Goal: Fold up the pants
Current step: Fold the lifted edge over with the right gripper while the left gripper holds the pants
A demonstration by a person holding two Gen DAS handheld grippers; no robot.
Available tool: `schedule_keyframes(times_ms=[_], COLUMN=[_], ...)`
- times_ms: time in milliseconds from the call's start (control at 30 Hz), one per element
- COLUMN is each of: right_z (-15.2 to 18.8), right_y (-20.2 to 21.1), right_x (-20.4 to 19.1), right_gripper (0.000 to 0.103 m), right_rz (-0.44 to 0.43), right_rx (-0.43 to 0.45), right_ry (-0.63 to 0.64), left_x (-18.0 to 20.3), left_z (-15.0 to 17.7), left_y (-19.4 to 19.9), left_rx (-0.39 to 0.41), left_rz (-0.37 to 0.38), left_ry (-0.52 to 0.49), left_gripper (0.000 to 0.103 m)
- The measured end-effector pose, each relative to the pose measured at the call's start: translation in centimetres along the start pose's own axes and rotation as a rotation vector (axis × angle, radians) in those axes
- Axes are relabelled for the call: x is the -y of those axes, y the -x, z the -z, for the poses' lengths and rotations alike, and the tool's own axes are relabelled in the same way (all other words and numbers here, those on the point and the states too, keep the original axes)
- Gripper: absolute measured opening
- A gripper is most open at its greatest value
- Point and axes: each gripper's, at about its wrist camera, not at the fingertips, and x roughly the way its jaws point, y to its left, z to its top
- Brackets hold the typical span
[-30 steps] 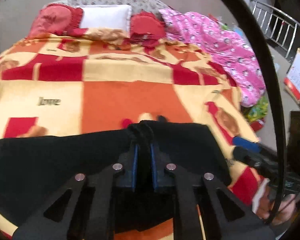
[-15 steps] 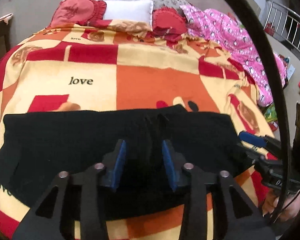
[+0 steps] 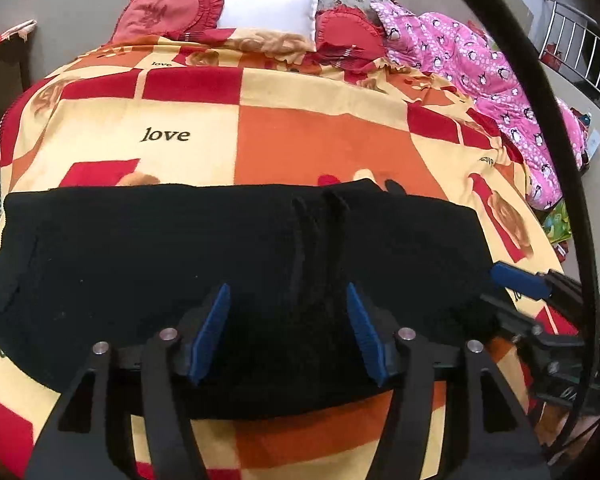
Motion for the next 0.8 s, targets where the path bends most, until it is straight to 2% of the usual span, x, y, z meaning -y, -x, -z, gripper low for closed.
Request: schedule_keyframes(times_ms=[267, 433, 500, 800], right_z=[-1.6, -1.3, -0.9, -2.3], right_y=[-0.2, -1.4, -2.6, -2.1], right_x=[-0.7, -1.4, -1.8, -3.0], right_gripper=[0.062, 0.062, 0.062, 0.062], right_rz=[-0.040, -0.121, -0.156, -0.132], right_rx=[0.015, 0.006, -0.030, -0.010], right_ry=[-0.007, -0.018, -0.017, 0.019], left_x=[-1.1, -2.6, -3.1, -4.9], left_z=[0.0, 0.1, 0.1, 0.4], left_y=[1.6, 2.5, 2.6, 3.7], left_rx=[0.034, 0.057, 0.058, 0.079], left_rz=[-0.029, -0.066, -0.069, -0.099], left_ry=[0.009, 0.030, 0.047, 0.081], left_gripper=[0.059, 0.059, 0.059, 0.059])
